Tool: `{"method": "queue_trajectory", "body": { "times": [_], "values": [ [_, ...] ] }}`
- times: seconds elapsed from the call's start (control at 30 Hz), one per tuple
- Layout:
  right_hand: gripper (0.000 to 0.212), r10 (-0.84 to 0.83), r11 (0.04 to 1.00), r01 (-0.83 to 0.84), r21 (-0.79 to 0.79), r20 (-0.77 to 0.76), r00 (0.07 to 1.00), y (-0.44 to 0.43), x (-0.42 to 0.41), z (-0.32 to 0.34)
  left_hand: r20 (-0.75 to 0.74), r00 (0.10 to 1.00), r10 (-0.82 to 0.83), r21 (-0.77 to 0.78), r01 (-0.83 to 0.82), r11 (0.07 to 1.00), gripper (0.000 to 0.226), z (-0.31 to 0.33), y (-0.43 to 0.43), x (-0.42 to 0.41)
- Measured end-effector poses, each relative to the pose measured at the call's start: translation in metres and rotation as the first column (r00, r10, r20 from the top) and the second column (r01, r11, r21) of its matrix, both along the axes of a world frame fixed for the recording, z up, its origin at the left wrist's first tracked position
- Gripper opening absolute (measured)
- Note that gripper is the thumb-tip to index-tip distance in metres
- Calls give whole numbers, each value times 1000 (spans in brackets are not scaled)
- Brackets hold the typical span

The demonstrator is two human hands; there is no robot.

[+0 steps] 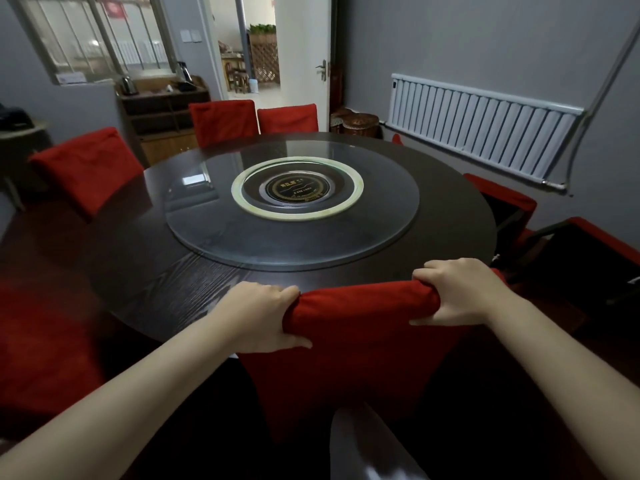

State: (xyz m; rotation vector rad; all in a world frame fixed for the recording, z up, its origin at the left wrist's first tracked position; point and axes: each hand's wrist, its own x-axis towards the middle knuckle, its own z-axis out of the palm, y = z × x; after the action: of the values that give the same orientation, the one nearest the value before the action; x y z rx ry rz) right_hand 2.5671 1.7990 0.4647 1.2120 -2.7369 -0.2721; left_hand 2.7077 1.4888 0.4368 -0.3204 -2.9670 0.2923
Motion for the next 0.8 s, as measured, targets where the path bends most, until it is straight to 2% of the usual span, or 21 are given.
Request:
{"method": "queue_trajectory", "body": {
  "times": [0.2,0.43,0.57,0.7,0.8],
  "values": [
    [72,-67,996,67,-57,9,998,14,2,-25,-5,1000,-25,3,25,1000,72,-10,12,-1],
    [72,-72,997,73,-13,69,995,10,2,-20,28,1000,-8,73,6,997,74,-4,13,5],
    [74,-23,999,27,-33,96,995,17,4,-25,46,999,25,94,-30,995,75,-8,22,12],
    [70,37,993,-26,-119,93,995,23,11,-30,-5,1000,8,103,-7,995,70,-5,27,16],
    [64,141,978,-129,-167,64,988,31,9,-34,-14,996,93,79,-92,993,74,-6,39,21]
  ]
}}
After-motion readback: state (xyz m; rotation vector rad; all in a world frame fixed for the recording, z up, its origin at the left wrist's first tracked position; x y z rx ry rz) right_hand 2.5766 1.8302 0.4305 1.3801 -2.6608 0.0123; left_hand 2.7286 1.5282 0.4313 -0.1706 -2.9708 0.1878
